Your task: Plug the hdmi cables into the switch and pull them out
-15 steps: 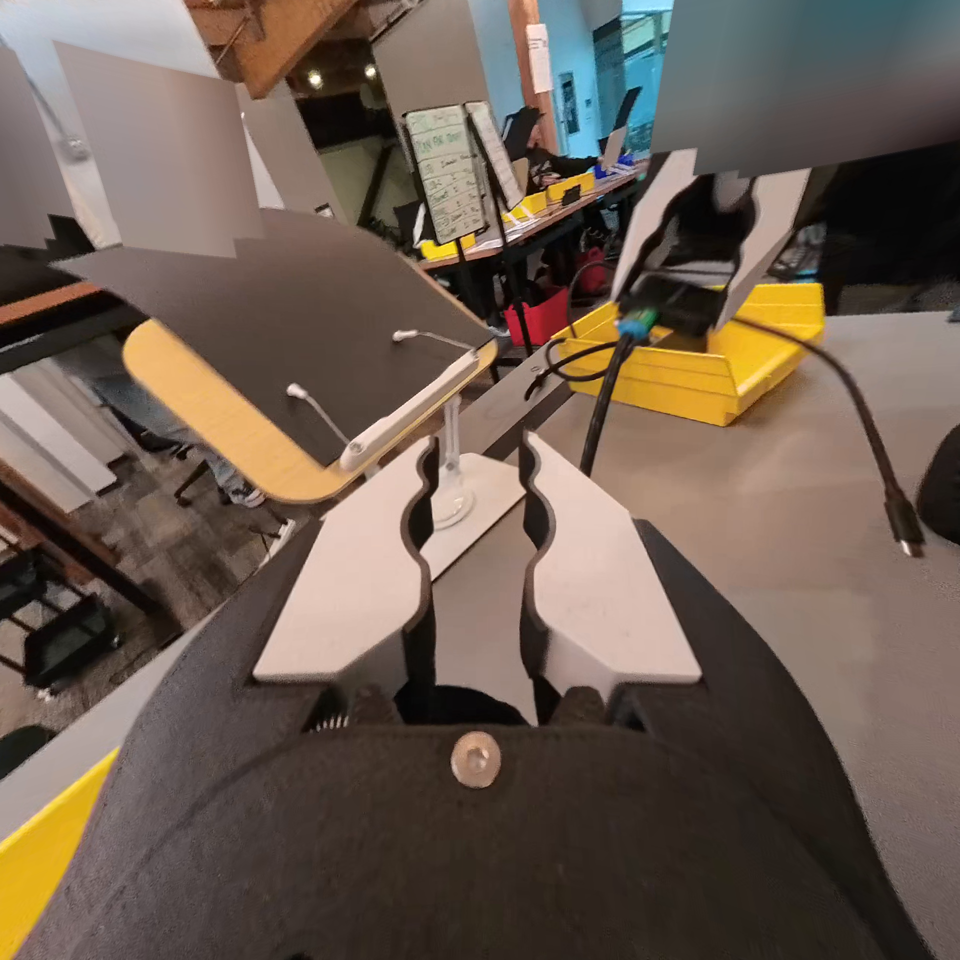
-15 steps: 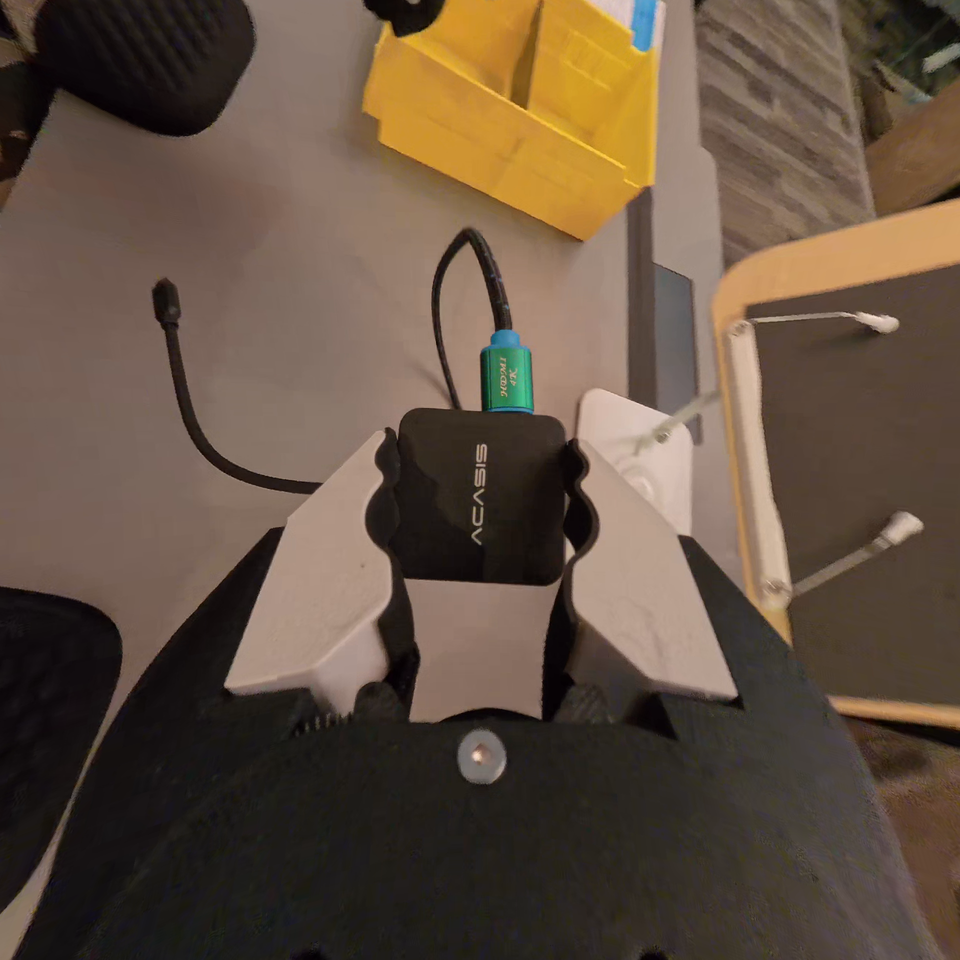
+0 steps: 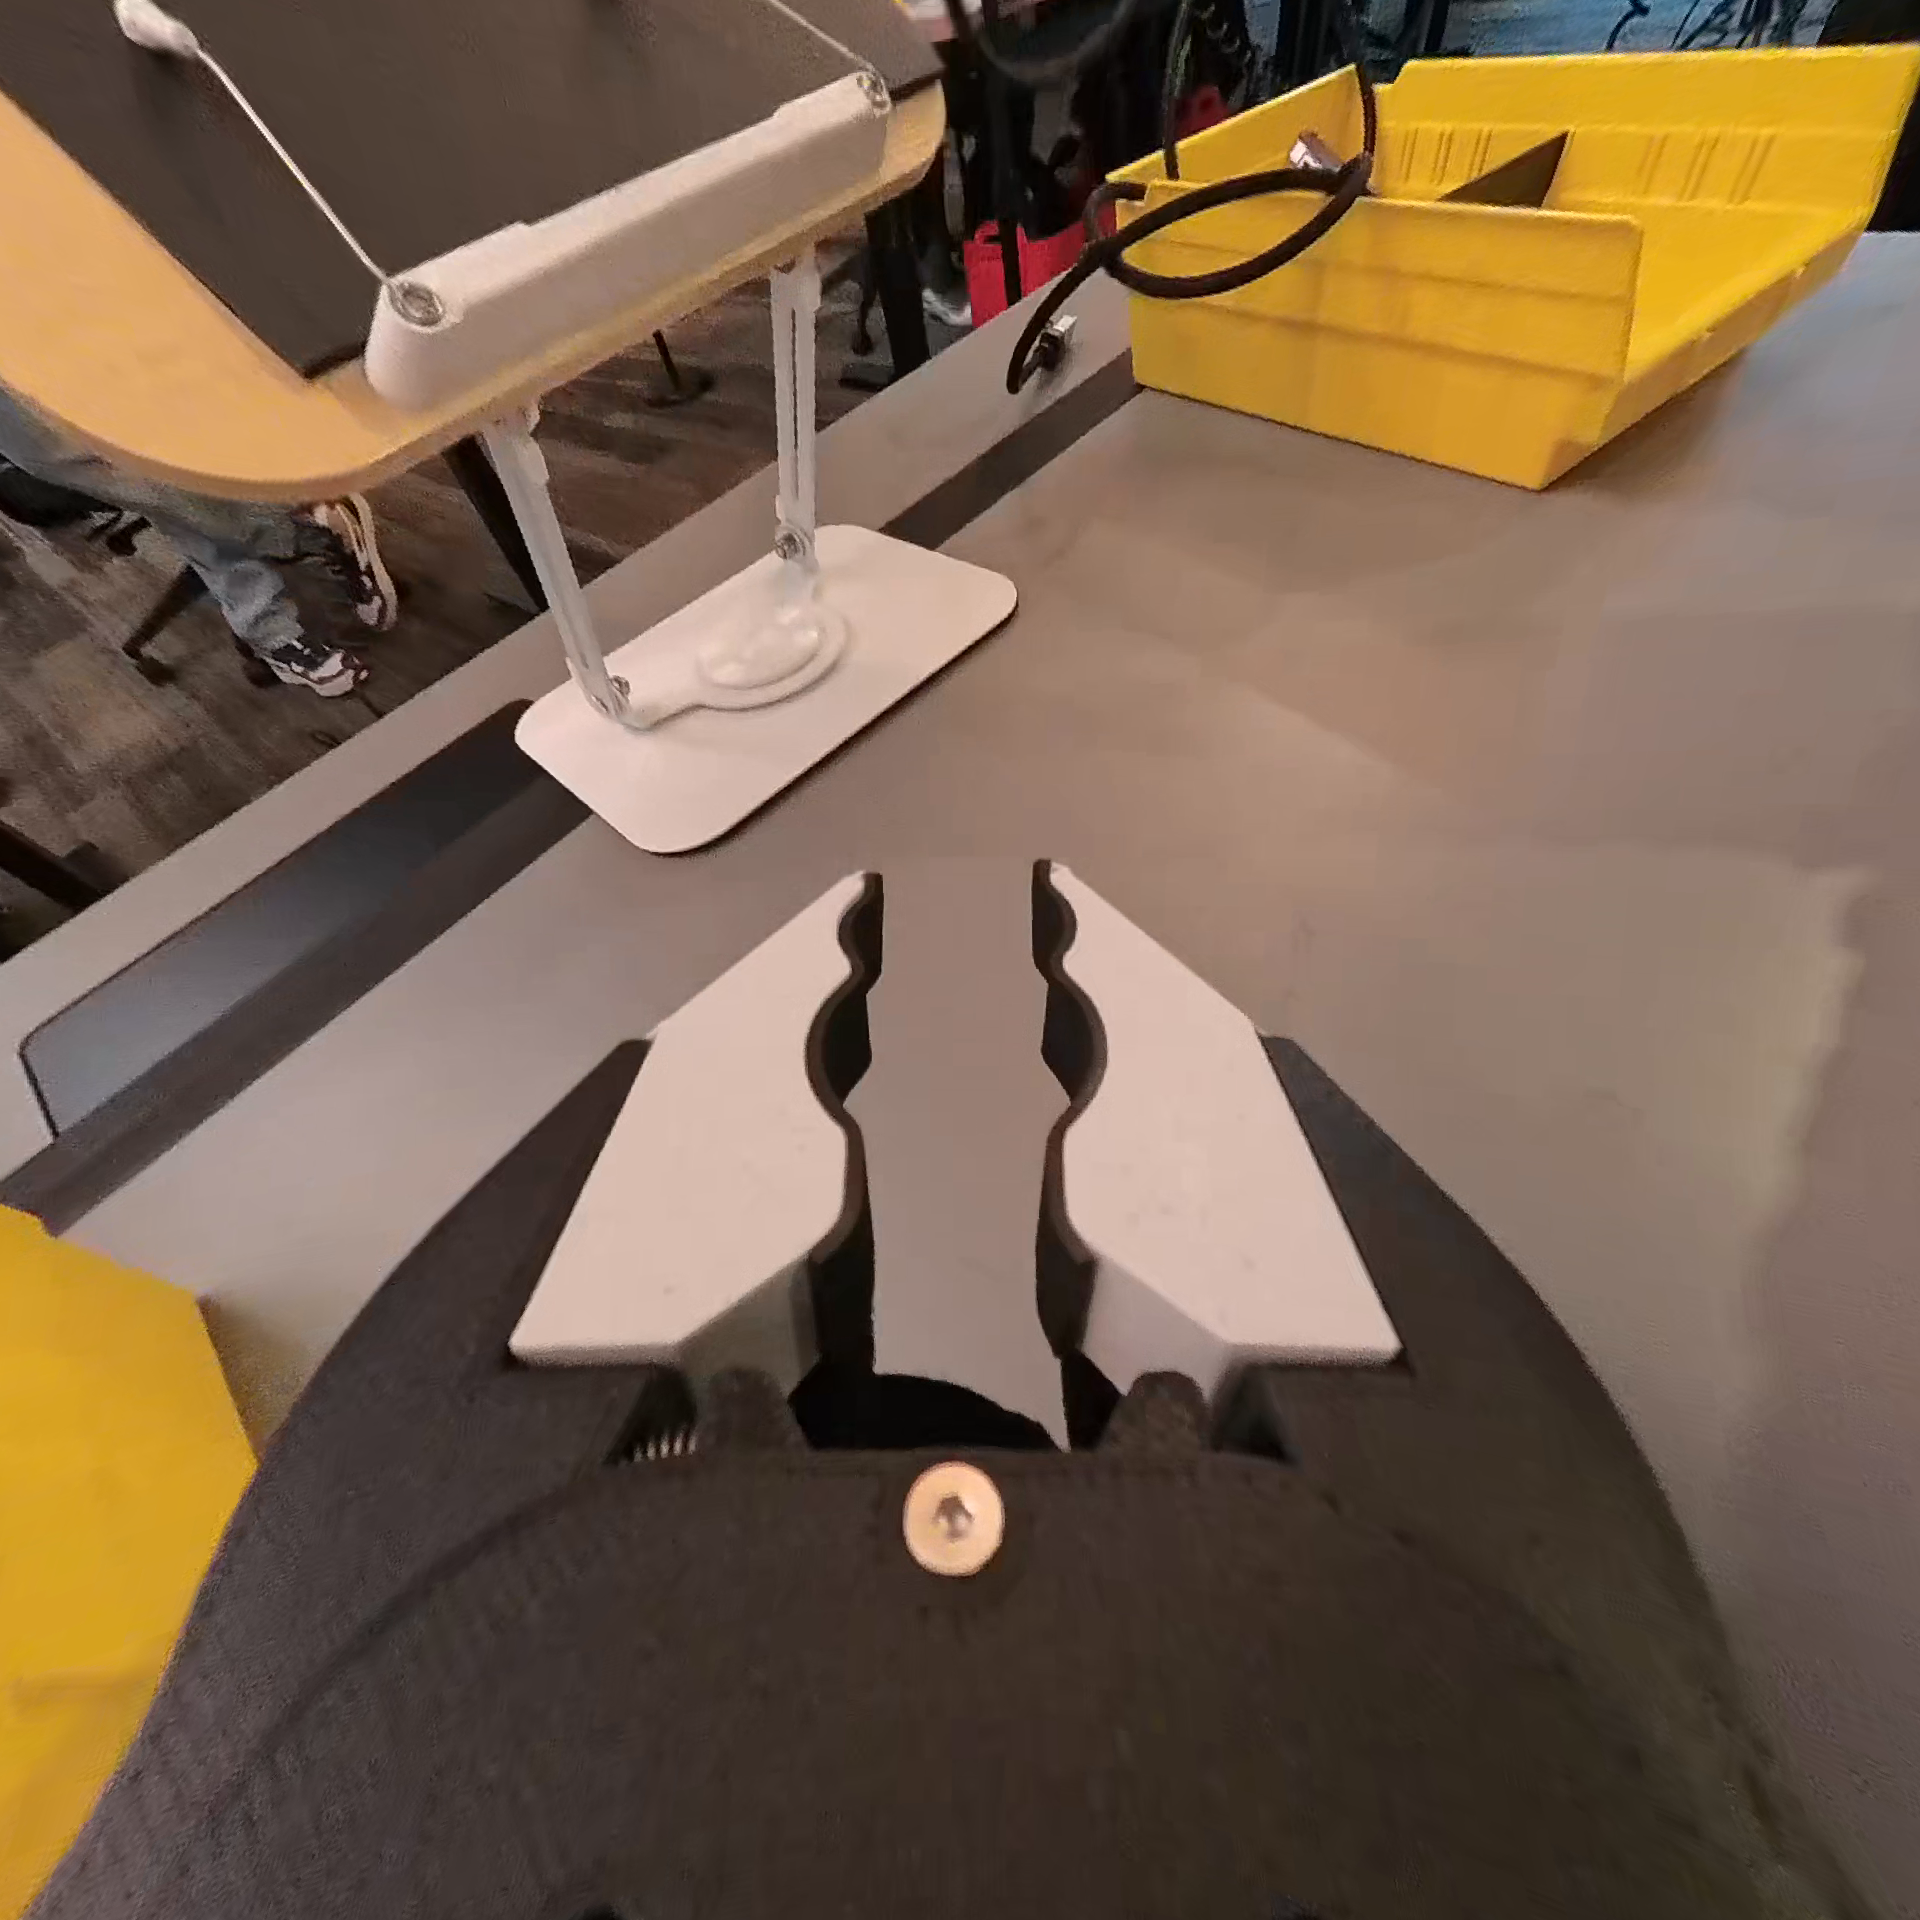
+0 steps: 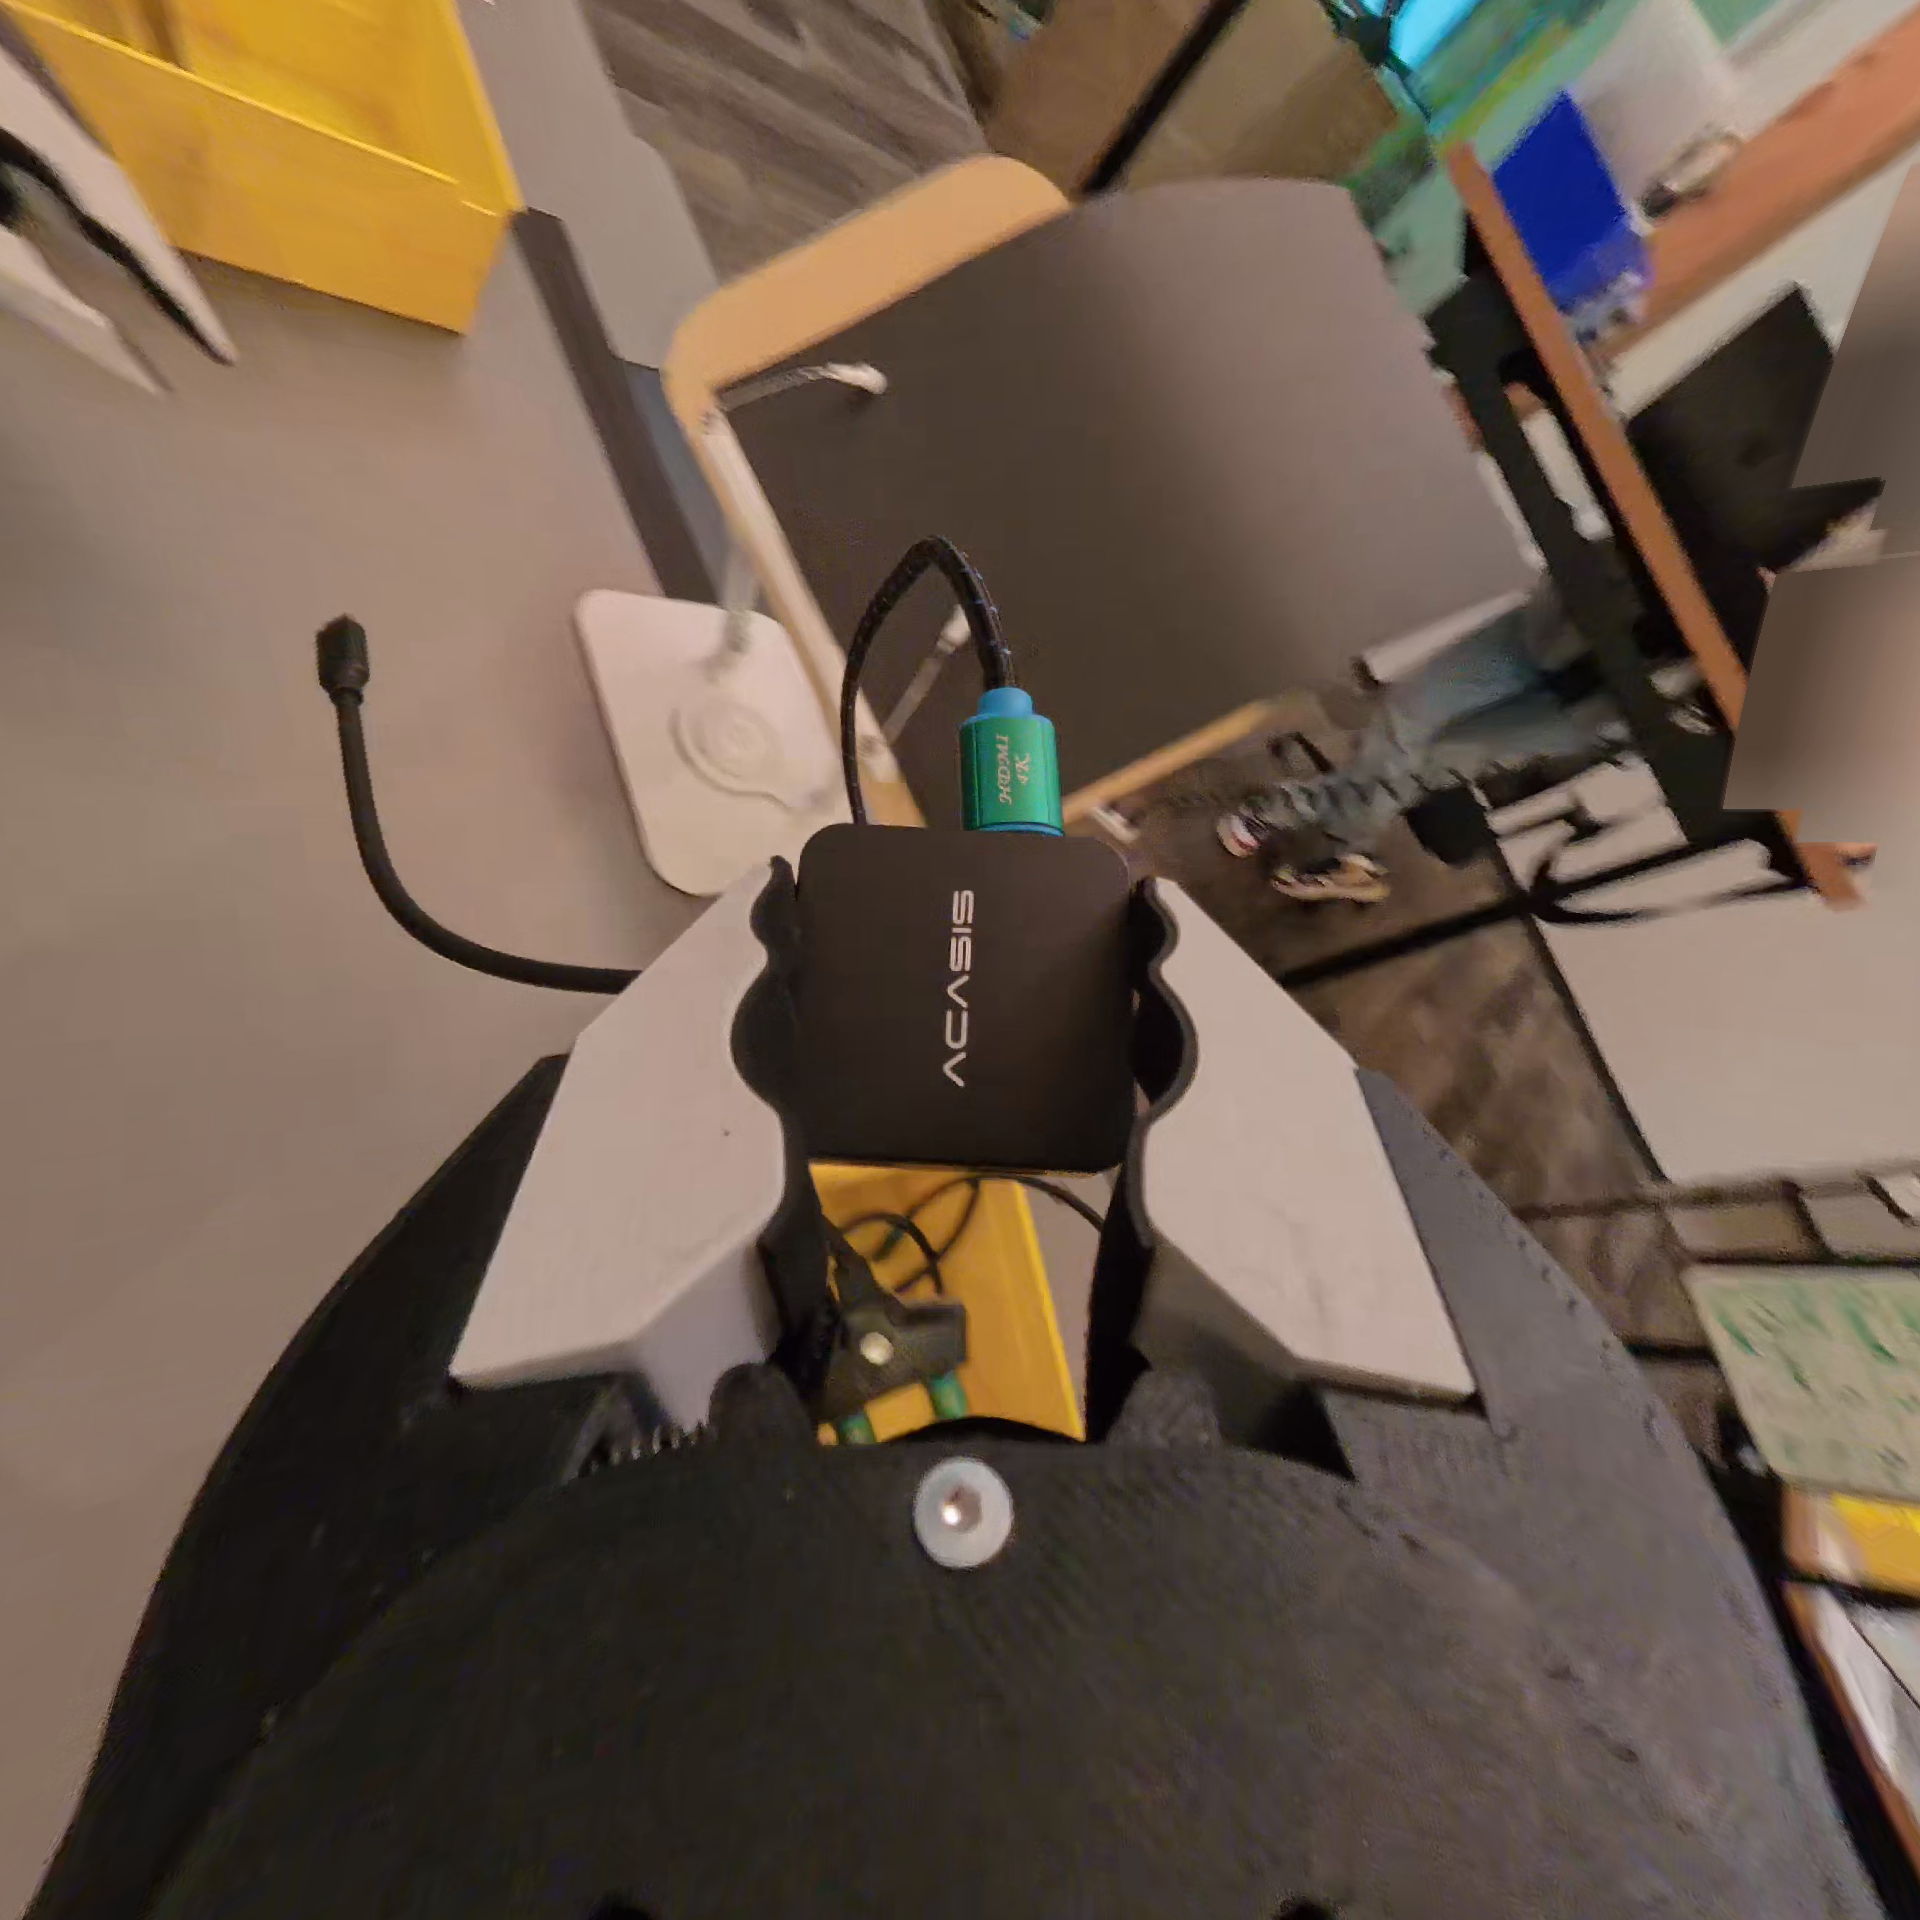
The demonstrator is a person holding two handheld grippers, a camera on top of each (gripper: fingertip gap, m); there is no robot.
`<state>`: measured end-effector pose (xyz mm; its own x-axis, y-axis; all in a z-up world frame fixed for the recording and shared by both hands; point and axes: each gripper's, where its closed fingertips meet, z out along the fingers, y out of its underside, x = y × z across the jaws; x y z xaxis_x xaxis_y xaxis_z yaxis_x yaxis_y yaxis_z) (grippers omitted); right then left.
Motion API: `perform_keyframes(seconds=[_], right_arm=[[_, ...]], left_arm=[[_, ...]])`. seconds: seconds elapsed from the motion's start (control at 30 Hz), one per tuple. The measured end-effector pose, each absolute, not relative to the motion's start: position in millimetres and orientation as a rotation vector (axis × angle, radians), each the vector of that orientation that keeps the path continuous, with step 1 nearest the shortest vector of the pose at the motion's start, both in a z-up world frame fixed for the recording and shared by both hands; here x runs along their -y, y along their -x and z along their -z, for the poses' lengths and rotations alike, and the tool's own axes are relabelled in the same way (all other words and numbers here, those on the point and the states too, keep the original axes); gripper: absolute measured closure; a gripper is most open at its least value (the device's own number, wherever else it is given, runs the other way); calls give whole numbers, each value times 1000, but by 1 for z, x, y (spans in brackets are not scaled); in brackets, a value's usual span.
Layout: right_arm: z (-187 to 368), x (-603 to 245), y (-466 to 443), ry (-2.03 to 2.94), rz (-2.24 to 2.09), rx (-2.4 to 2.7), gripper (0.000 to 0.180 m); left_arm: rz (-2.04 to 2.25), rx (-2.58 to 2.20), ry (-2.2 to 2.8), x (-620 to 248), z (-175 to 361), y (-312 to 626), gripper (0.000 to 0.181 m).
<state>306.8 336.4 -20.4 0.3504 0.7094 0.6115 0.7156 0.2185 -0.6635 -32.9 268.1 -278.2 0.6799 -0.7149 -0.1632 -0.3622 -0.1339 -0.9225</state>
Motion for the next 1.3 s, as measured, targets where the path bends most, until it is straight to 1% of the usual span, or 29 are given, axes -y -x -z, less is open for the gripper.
perform_keyframes(seconds=[0.1,0.2,0.37,0.57,0.87,1.0,1.13,1.3], right_arm=[[11,-355,-346,1552,124,1247,117],[17,-369,-378,1637,120,1132,117],[47,-384,-416,1780,58,1007,117],[82,-398,-437,1903,47,940,117],[151,-434,-484,2122,71,768,118],[185,-443,-503,2203,34,697,116],[220,-449,-512,2247,-89,626,117],[267,-454,-521,2320,-97,604,117]], left_arm=[[396,-854,1750,-270,279,34,154],[404,-851,1763,-271,284,34,154],[402,-865,1781,-270,292,32,154],[415,-878,1805,-269,301,30,154],[408,-899,1816,-269,306,29,153],[409,-905,1825,-268,310,29,153],[406,-917,1833,-268,313,28,153],[408,-927,1842,-267,317,26,153]])
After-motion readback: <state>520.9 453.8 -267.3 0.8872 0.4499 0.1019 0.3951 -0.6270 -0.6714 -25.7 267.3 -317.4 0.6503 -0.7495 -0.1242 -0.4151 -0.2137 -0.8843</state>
